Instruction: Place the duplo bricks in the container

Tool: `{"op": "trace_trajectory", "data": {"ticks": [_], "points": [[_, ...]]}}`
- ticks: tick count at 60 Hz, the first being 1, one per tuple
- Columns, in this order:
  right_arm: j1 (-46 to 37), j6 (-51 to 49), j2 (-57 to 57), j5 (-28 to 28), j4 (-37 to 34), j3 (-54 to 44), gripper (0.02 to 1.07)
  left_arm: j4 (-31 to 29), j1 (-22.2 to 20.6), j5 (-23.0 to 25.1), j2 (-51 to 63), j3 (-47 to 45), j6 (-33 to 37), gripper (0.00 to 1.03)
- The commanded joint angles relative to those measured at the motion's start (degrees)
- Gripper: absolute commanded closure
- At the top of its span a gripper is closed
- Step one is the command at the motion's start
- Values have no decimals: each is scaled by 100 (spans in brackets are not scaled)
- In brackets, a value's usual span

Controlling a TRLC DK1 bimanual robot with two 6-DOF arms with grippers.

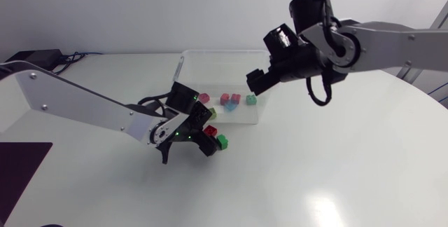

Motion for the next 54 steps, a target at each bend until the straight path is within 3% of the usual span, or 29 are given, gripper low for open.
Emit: {"op": "trace_trajectory", "data": {"ticks": [1, 25, 29, 32, 35, 46, 54], "points": [[181, 124, -468, -7, 66, -651, 9, 145, -60, -140, 180, 128, -250, 5], [814, -51, -1057, -112, 347, -2356, 9, 303, 63, -343, 602, 409, -460, 8], [946, -16, -925, -95, 356, -2418, 9, 303, 54, -343, 690, 480, -469, 23], [1051, 28, -793, -42, 435, -2435, 9, 303, 72, -343, 751, 524, -522, 45], [1139, 116, -609, 55, 470, -2400, 9, 312, 98, -343, 778, 559, -531, 73], [1262, 388, 253, 222, 804, -2049, 9, 320, 124, -272, 470, 155, -452, 76], [1350, 564, 736, 318, 997, -1785, 9, 294, 353, -26, -383, -549, -276, 76]]}}
